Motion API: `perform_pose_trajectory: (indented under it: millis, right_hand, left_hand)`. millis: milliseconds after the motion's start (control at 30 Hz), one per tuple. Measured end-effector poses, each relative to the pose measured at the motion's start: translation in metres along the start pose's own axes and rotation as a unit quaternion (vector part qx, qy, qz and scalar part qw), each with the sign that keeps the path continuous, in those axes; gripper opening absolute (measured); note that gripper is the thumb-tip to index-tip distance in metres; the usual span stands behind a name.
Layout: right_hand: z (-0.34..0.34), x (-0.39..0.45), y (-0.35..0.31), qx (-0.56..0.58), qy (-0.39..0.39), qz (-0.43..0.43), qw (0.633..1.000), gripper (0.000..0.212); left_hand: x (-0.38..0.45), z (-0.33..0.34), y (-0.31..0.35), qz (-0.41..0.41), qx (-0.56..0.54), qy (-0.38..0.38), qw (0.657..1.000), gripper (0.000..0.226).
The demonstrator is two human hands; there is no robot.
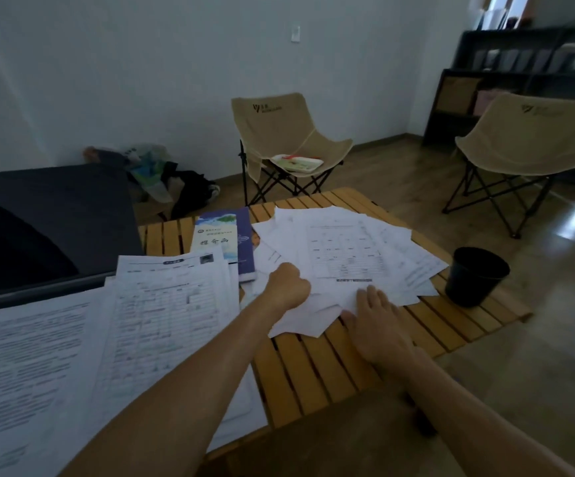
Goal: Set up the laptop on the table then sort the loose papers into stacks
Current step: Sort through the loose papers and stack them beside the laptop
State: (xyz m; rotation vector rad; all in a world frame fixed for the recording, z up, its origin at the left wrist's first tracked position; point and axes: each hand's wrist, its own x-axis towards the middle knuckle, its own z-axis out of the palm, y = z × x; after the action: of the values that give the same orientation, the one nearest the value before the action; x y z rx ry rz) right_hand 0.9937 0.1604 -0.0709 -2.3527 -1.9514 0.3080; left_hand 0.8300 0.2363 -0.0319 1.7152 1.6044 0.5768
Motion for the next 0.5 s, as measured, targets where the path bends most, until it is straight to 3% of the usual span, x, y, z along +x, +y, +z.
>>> perform_pose_trajectory:
  millis: [33,133,200,267,333,433,500]
  right_hand:
    - [0.007,0.000,0.004,0.002,-0.010,-0.007,1.000,0.070]
    - [0.014,0.000,0.002,0.001,0.003,-0.011,1.000,0.068]
    - [0.012,0.001,0.002,0.001,0.010,-0.008,1.000,0.068]
    - [0.011,0.001,0.003,0.008,0.008,-0.008,1.000,0.068]
    - [0.006,0.000,0.005,0.035,0.011,-0.012,0.999,0.065]
    - [-0.008,-0.005,0.010,0.118,0.079,0.023,0.990,0.050]
    - [-0.011,-0.007,0.015,0.146,0.121,0.041,0.981,0.047]
  left_hand:
    - [0.005,0.006,0.005,-0.031,-0.042,0.004,0.999,0.005]
    - [0.024,0.016,0.010,-0.101,-0.160,0.037,0.981,0.031]
    - [0.029,0.019,0.012,-0.117,-0.197,0.009,0.973,0.033]
    - [0.028,0.023,0.013,-0.104,-0.147,-0.007,0.984,0.031]
    - [0.026,0.022,0.012,-0.039,-0.041,0.048,0.997,0.033]
    - [0.013,-0.013,0.015,0.041,0.075,0.132,0.987,0.036]
    - [-0.001,-0.052,0.015,0.115,0.132,0.182,0.968,0.017]
